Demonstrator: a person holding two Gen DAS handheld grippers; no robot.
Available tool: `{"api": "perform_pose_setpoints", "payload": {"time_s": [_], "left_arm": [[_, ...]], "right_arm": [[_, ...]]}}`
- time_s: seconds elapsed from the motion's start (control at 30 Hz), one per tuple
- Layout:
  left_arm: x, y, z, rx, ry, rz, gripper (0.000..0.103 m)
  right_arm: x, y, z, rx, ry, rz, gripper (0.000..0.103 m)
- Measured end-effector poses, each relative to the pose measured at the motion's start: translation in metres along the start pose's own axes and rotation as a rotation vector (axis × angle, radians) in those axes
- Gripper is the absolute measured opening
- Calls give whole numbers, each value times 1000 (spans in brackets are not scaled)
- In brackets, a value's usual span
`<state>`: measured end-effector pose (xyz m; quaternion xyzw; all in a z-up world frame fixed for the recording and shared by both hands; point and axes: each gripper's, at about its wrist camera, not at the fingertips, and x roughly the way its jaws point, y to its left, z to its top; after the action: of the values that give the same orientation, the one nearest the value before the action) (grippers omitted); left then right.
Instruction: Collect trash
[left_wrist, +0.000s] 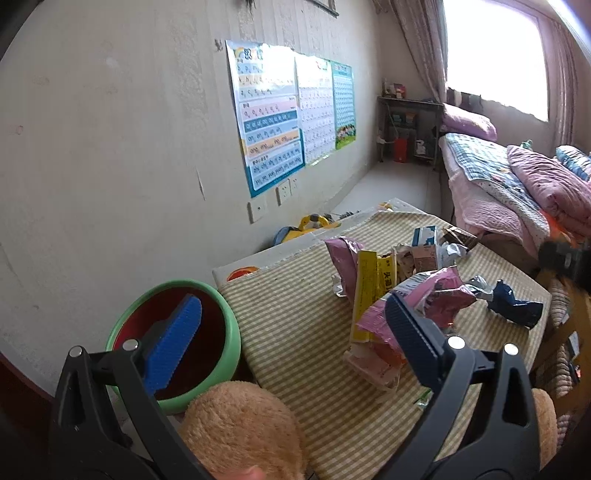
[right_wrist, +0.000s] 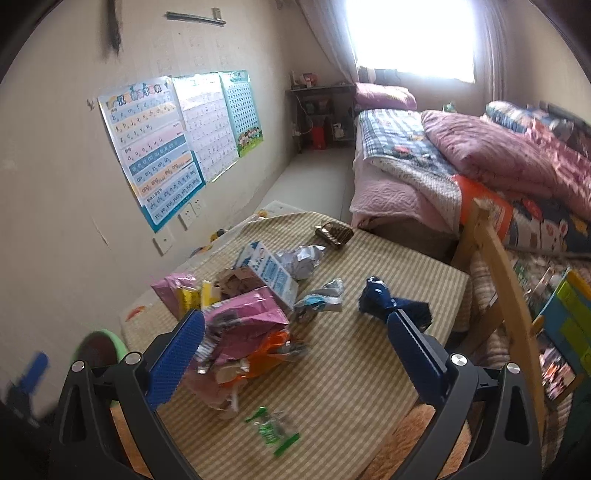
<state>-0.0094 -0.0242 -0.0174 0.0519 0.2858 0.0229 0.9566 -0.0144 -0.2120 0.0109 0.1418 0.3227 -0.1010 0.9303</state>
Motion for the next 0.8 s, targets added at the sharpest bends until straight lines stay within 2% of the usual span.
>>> {"api": "perform_pose_setpoints", "payload": {"time_s": [0.17,0.27,0.43,0.57,0.7,0.8], "left_arm": [[-11,-34,-16,22,-46,-29,98],[-12,-47,-18,42,-46,-54,98],[-8,-52,-17,20,-15,-86,98],[2,-43,-17,-29,31,-72,98],[9,-40,-20,-39,67,-76,98],[9,-43,-22,-28,78,-82,98]], "right_arm": [[-26,10,12,54,-62,44,96],[-39,14,18,93,-88,79,96],[-50,12,19,167,-114,161,96],[-51,8,18,244,-109,307,96],[-53,13,19,229,-105,331,96],[-58,15,19,204,-140,330,96]]}}
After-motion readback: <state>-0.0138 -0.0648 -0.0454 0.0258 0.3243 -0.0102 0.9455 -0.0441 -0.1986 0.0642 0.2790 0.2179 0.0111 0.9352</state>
